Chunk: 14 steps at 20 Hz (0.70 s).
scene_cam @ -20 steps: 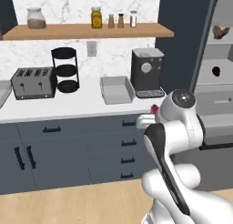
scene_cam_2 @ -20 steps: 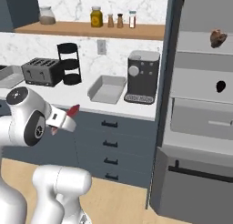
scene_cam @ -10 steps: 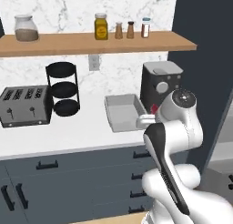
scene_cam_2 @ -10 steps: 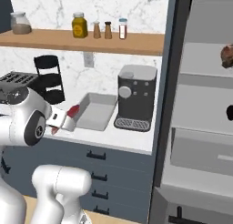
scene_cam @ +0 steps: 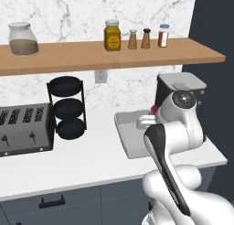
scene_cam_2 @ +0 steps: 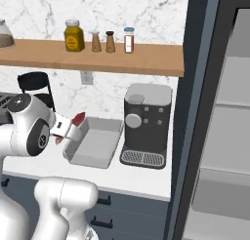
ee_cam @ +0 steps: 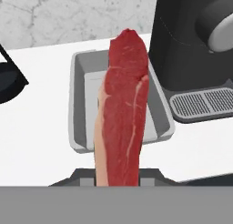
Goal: Place one avocado and one steak in each tupperware on the nearby counter, to pack two identical lunches.
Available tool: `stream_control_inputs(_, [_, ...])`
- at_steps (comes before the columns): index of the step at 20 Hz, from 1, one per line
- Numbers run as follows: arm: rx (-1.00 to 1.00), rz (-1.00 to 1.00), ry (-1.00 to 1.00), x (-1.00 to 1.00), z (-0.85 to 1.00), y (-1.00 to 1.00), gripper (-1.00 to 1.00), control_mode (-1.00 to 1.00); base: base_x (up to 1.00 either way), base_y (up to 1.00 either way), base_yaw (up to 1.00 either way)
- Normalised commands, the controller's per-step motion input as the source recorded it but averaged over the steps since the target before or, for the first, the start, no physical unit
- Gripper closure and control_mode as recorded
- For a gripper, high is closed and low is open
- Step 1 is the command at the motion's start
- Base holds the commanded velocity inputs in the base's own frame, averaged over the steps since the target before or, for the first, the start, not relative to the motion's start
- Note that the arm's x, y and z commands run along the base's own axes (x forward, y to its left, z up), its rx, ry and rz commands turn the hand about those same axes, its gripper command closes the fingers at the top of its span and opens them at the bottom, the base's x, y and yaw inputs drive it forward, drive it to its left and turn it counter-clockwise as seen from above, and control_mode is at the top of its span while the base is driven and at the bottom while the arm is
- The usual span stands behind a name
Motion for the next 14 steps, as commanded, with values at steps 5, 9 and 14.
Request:
stream_control_inputs(5, [-0.03, -0.02, 0.00, 0.17, -0.11, 0.02, 1.00, -1.00, 0.18, 0.15, -0.04])
stream_control_inputs(9, [0.00, 0.01, 0.08, 0.46, -0.15, -0.04, 1.00, -1.00, 0.00, 0.00, 0.00])
stream_control_inputs(14, [0.00, 0.12, 0.12, 0.39, -0.31, -0.28, 1.00, -1.00, 0.00, 0.00, 0.00])
